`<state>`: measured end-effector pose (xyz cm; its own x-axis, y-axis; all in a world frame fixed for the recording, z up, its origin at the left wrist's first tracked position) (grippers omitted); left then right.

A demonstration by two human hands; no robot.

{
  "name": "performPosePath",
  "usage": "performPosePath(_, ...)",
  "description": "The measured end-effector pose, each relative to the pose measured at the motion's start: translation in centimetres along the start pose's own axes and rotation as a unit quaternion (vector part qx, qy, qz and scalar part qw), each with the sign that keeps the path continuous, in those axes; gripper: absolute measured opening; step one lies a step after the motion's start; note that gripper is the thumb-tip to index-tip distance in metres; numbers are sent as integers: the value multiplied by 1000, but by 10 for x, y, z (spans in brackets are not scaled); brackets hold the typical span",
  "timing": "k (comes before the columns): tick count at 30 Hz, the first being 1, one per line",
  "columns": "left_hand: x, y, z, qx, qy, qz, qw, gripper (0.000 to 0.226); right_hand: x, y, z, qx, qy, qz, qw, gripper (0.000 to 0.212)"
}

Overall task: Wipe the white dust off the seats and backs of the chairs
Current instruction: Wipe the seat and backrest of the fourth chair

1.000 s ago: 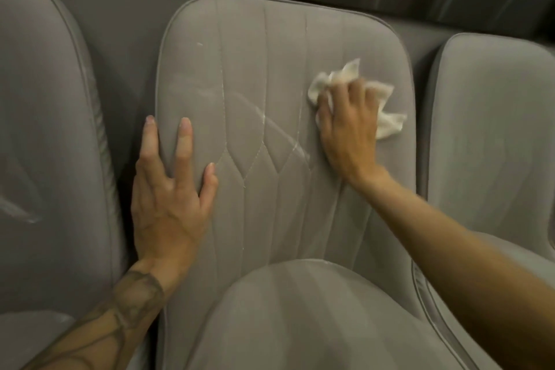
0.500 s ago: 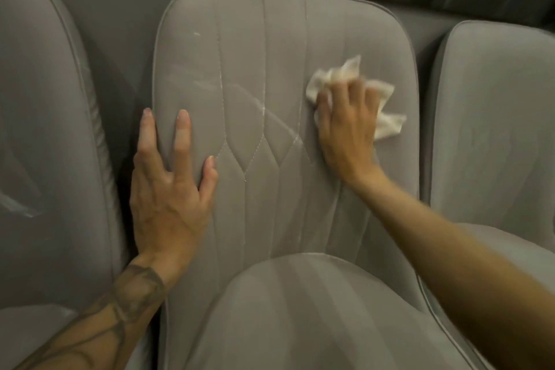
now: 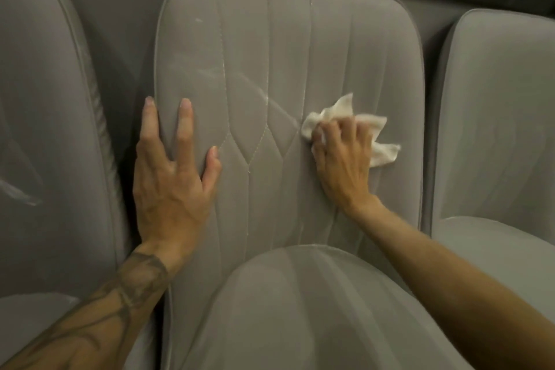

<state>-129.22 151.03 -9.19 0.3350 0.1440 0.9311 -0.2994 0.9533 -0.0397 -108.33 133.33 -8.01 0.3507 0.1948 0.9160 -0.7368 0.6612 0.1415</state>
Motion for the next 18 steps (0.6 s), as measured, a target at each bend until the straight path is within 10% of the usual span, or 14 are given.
performPosePath(6,2,-3,3,-3,-2,-3,1000,63,-118,-10,-16,-38,197,286,937,27)
performPosePath(13,2,-2,1,-4,-3,-3,1000,63,-47,1,-10,11,53,51,997,15)
performPosePath(18,2,-3,1,-1,-9,1,1000,62,-139,2,-26,-6,196,283,939,19)
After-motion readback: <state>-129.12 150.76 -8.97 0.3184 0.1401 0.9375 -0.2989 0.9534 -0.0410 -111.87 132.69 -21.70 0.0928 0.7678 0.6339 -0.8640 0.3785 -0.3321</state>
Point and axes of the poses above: each hand's wrist, its own x-axis towards the middle knuckle, its own z-axis out of the back of the hand, y = z × x, the point moved 5 cm from there along x, towards the middle knuckle, and after that the axes turned 12 degrees about -z, right-handed, at the moved point
